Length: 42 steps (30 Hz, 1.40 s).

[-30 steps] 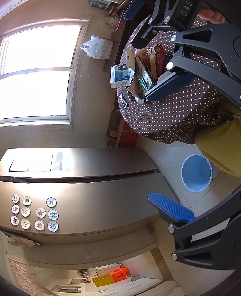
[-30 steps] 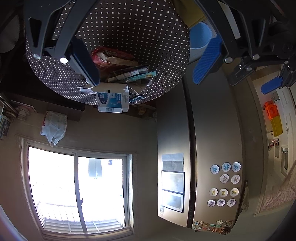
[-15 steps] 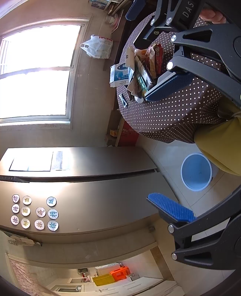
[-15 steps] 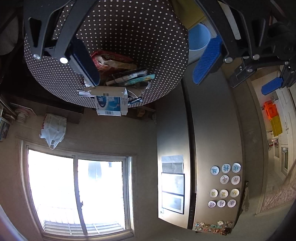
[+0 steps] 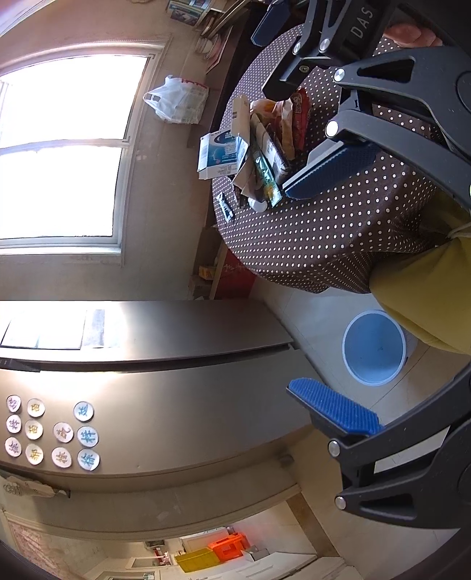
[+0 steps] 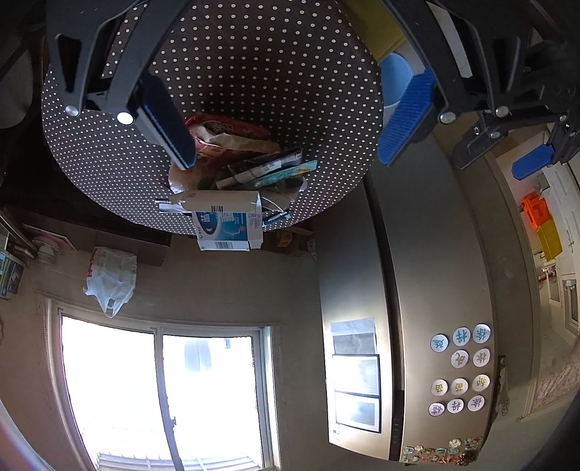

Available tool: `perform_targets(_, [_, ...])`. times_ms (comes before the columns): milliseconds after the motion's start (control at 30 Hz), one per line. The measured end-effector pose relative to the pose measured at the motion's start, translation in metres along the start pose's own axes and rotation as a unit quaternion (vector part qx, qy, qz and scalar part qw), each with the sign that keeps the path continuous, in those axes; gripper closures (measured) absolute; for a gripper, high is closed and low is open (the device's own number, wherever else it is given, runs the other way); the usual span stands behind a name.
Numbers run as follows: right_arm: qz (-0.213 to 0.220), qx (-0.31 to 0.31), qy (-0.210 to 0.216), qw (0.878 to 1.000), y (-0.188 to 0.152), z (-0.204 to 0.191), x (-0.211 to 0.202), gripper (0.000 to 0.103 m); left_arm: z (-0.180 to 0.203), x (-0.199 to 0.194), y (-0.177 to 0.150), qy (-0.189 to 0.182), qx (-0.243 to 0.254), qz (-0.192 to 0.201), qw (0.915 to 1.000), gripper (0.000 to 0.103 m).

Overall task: Collect trash
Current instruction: 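Reach the right tool into the pile and close on the teal toothpaste tube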

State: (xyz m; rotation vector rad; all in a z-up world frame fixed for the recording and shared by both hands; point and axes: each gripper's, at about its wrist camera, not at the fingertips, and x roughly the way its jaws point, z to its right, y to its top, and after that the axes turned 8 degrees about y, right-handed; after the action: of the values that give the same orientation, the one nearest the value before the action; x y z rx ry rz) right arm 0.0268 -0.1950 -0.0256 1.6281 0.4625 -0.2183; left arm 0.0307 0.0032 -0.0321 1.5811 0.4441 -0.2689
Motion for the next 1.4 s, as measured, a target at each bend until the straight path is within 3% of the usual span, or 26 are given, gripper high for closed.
perform_targets(333, [-0.063, 0.057, -0.031, 0.996, -0.011, 0.035, 0.044, 0.004, 0.018, 0.050, -0.007, -0.014, 0.014, -0.064, 0.9977, 0.006])
perform_targets(500, [-0.072, 0.076, -0.025, 0.994, -0.005, 0.045, 0.066, 0.004, 0.022, 0.077, -0.007, -0.029, 0.015, -0.094, 0.9951, 0.006])
perform_targets(700, [-0.074, 0.074, -0.026, 0.994, 0.010, 0.047, 0.100, 0.004, 0.021, 0.105, 0.000, -0.045, 0.009, -0.108, 0.9930, 0.006])
perform_targets(967, [-0.124, 0.092, -0.060, 0.986, 0.011, 0.054, 0.154, 0.005, 0.014, 0.132, 0.000, -0.063, 0.003, -0.135, 0.9889, 0.006])
perform_targets(1000, [-0.136, 0.095, -0.064, 0.984, 0.010, 0.055, 0.161, 0.008, 0.014, 0.135, -0.001, -0.065, 0.002, -0.139, 0.9881, 0.006])
perform_targets(1033, [-0.146, 0.104, -0.064, 0.982, 0.008, 0.057, 0.165, 0.029, 0.013, 0.138, -0.002, -0.067, 0.002, -0.143, 0.9874, 0.006])
perform_targets(1067, [-0.157, 0.113, -0.071, 0.979, 0.006, 0.061, 0.170, 0.045, 0.013, 0.140, -0.003, -0.068, 0.000, -0.147, 0.9869, 0.006])
perform_targets(1167, [-0.149, 0.123, -0.075, 0.978, 0.007, 0.068, 0.168, 0.063, 0.011, 0.146, -0.006, -0.067, -0.009, -0.159, 0.9850, 0.006])
perform_targets(1267, [-0.140, 0.153, -0.054, 0.977, 0.008, 0.079, 0.158, 0.077, 0.011, 0.151, -0.009, -0.077, -0.021, -0.174, 0.9815, 0.006])
perform_targets(1400, [-0.125, 0.155, -0.051, 0.979, 0.010, 0.082, 0.144, 0.086, 0.019, 0.152, -0.011, -0.087, -0.018, -0.181, 0.9795, 0.006])
